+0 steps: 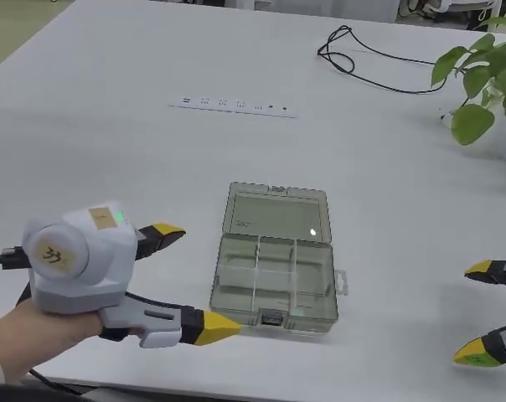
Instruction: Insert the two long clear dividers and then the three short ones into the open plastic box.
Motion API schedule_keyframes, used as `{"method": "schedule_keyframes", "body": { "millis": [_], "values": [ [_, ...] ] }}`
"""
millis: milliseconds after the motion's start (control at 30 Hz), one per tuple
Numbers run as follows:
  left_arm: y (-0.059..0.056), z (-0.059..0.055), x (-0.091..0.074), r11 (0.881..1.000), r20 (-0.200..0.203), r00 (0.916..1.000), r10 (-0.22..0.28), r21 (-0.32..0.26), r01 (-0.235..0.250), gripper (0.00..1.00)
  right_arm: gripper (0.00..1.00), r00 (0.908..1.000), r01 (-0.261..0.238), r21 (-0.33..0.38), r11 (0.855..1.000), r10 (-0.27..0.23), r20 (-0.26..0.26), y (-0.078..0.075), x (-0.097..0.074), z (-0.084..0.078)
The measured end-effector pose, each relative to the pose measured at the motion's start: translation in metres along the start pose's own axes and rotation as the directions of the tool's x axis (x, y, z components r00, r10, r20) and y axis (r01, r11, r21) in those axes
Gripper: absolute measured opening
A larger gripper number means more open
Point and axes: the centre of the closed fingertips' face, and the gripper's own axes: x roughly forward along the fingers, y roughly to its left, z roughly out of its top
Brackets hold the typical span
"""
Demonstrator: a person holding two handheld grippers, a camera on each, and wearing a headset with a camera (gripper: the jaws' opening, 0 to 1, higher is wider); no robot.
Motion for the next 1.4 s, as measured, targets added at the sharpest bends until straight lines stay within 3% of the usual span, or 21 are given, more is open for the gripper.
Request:
{"method": "schedule_keyframes", "body": {
  "millis": [367, 600, 833, 933, 1200, 1400],
  "values": [
    [0.000, -0.005, -0.003, 1.000, -0.003, 0.9999, 0.011, -0.015, -0.011, 0.93, 0.50, 0.9949, -0.051, -0.122, 0.991, 0.040, -0.092, -0.002, 0.004, -0.005],
    [0.003, -0.005, -0.005, 0.999, 0.006, 0.9997, 0.024, -0.025, -0.024, 0.92, 0.41, 0.9838, -0.089, -0.191, 0.977, 0.057, -0.170, 0.000, 0.010, -0.013],
    [0.002, -0.008, -0.005, 0.999, 0.008, 0.9996, 0.028, -0.034, -0.028, 0.92, 0.37, 0.9830, -0.087, -0.198, 0.976, 0.052, -0.176, -0.003, 0.008, -0.012],
    [0.002, -0.008, -0.005, 0.999, 0.011, 0.9995, 0.029, -0.037, -0.028, 0.92, 0.33, 0.9804, -0.094, -0.238, 0.967, 0.048, -0.191, 0.001, 0.008, -0.011],
    [0.001, -0.005, -0.002, 0.998, 0.033, 0.9991, 0.028, -0.060, -0.026, 0.92, 0.33, 0.9800, -0.073, -0.212, 0.975, 0.030, -0.197, -0.001, 0.007, -0.012],
    [-0.002, -0.007, -0.001, 0.998, 0.027, 0.9994, 0.020, -0.058, -0.018, 0.91, 0.32, 0.9780, -0.049, -0.206, 0.977, 0.005, -0.209, -0.001, 0.007, -0.012]
  ]
}}
